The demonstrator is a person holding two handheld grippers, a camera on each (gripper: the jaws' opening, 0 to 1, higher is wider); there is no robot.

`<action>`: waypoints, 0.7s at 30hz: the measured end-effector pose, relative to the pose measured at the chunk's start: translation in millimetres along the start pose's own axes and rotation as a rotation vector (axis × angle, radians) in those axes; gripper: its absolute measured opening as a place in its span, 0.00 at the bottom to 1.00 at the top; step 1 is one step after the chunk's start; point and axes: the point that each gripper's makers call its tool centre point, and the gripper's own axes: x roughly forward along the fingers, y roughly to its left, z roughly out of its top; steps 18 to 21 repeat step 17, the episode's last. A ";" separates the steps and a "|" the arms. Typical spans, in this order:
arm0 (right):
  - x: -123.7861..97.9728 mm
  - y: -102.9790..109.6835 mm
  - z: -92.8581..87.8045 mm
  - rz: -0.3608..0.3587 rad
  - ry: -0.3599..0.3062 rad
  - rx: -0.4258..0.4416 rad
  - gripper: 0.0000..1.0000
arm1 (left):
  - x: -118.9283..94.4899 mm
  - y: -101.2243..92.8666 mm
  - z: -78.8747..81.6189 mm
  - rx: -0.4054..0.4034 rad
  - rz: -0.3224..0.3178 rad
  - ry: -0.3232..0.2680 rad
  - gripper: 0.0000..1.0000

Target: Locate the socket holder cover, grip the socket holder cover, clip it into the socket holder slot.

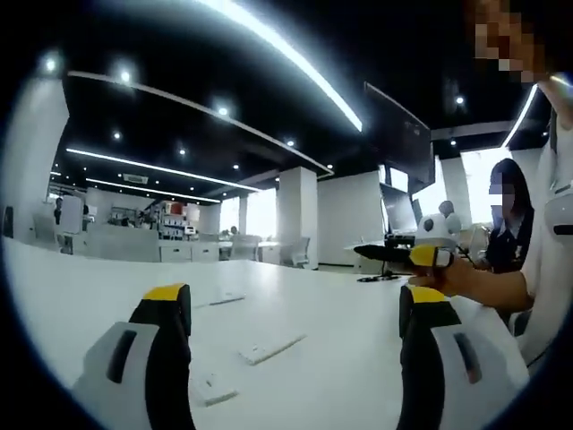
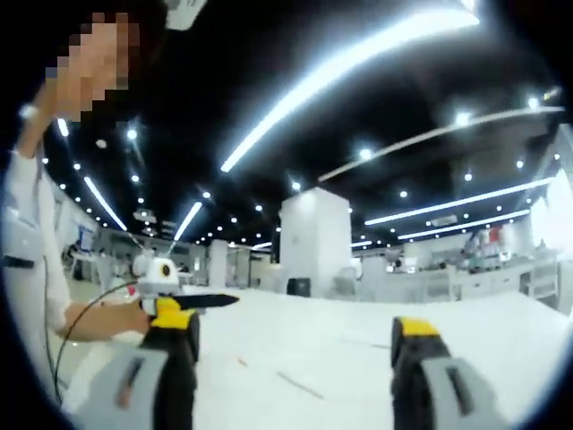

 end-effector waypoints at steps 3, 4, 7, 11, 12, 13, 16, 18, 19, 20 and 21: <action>1.4 -1.9 -1.0 -0.016 0.005 -0.016 0.95 | -1.7 -7.1 5.3 0.000 -0.019 -0.024 0.95; 1.6 -1.0 -0.5 -0.018 0.008 -0.044 0.95 | -1.7 -8.7 7.9 0.022 -0.022 -0.032 0.95; 1.2 -0.3 0.1 -0.031 0.014 -0.075 0.95 | -2.6 -15.3 12.5 0.036 -0.032 -0.045 0.95; 0.5 1.1 3.3 -0.029 -0.001 -0.066 0.95 | -3.4 -18.8 12.3 0.071 -0.035 -0.043 0.95; 0.2 1.0 3.9 -0.028 -0.004 -0.064 0.95 | -3.4 -18.7 12.0 0.077 -0.033 -0.040 0.95; 0.0 0.8 4.3 -0.029 -0.006 -0.062 0.95 | -3.3 -19.7 11.6 0.083 -0.037 -0.037 0.95; -0.9 -0.7 5.4 -0.034 -0.011 -0.057 0.95 | -3.3 -21.9 12.2 0.085 -0.043 -0.039 0.95; -1.3 -1.1 5.8 -0.035 -0.012 -0.055 0.95 | -3.4 -21.9 12.9 0.088 -0.042 -0.043 0.95; -1.3 -1.1 5.8 -0.035 -0.012 -0.055 0.95 | -3.4 -21.9 12.9 0.088 -0.042 -0.043 0.95; -1.3 -1.1 5.8 -0.035 -0.012 -0.055 0.95 | -3.4 -21.9 12.9 0.088 -0.042 -0.043 0.95; -1.3 -1.1 5.8 -0.035 -0.012 -0.055 0.95 | -3.4 -21.9 12.9 0.088 -0.042 -0.043 0.95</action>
